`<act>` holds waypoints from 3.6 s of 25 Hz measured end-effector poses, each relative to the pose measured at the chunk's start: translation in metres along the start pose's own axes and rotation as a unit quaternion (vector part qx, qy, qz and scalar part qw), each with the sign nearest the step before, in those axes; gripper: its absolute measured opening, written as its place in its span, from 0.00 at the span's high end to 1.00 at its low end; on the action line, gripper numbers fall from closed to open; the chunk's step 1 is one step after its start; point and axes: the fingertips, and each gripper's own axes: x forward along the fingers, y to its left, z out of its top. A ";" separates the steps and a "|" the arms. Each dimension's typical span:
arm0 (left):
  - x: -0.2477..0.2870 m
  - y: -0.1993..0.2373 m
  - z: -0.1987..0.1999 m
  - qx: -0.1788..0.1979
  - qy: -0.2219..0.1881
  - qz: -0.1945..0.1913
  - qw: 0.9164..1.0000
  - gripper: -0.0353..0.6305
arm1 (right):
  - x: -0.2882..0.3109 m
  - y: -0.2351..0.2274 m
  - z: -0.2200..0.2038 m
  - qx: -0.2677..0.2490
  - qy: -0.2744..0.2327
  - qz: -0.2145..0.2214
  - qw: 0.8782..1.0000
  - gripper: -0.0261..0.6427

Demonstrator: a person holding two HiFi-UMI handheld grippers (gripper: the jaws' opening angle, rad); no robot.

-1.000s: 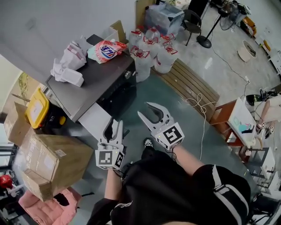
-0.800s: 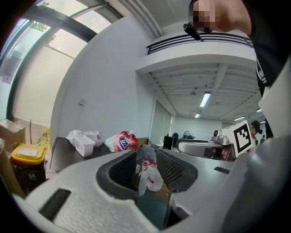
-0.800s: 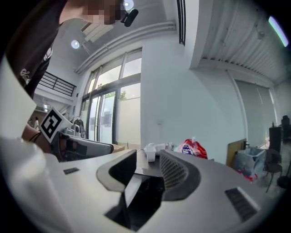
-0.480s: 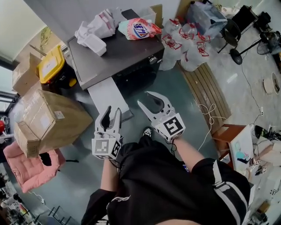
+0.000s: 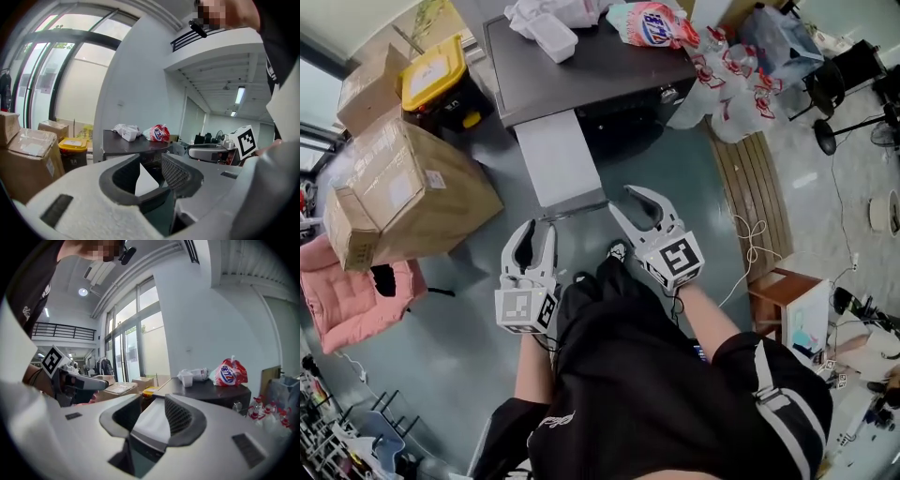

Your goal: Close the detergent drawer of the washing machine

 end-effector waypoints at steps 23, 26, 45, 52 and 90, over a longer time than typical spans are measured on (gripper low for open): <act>-0.018 0.041 -0.151 -0.054 0.116 0.010 0.992 0.71 | 0.019 0.032 -0.131 0.002 0.119 -0.007 0.993 0.71; -0.006 0.048 -0.163 -0.063 0.120 0.018 0.991 0.70 | 0.023 0.024 -0.139 0.010 0.129 -0.007 0.992 0.71; 0.046 0.068 -0.176 -0.087 0.134 0.034 0.987 0.64 | 0.057 -0.003 -0.167 0.018 0.163 0.026 0.986 0.70; 0.046 0.066 -0.175 -0.093 0.132 0.043 0.986 0.67 | 0.057 -0.004 -0.166 0.019 0.160 0.025 0.987 0.72; 0.069 0.091 -0.152 -0.095 0.136 0.077 0.983 0.67 | 0.088 -0.018 -0.149 0.031 0.153 0.021 0.988 0.73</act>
